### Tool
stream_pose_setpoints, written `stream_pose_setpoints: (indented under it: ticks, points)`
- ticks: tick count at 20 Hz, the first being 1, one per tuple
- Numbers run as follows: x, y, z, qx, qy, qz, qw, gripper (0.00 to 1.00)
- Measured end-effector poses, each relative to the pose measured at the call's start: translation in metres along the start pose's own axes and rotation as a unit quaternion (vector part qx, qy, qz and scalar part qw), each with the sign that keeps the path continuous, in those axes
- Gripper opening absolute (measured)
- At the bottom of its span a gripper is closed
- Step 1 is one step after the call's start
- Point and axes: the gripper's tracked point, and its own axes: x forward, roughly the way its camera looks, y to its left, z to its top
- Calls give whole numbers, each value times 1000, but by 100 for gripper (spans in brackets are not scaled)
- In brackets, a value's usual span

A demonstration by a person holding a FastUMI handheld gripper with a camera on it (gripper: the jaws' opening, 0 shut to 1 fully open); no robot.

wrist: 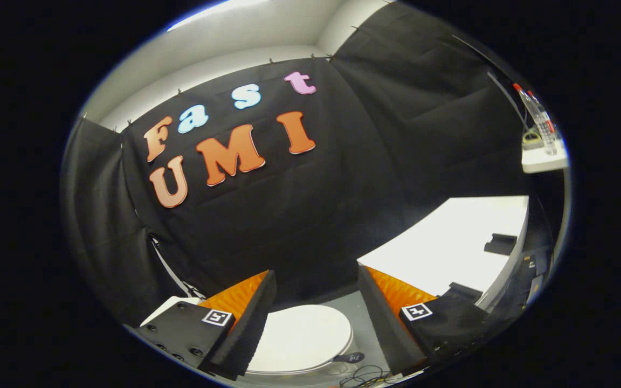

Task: Open the toilet lid.

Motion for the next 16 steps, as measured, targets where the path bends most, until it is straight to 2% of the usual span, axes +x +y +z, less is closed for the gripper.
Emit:
stream_pose_setpoints:
  ticks: [10, 16]
  points:
    - [13, -86, -163, 72, 91, -106, 988, 98]
    - [26, -118, -240, 127, 146, -131, 972, 98]
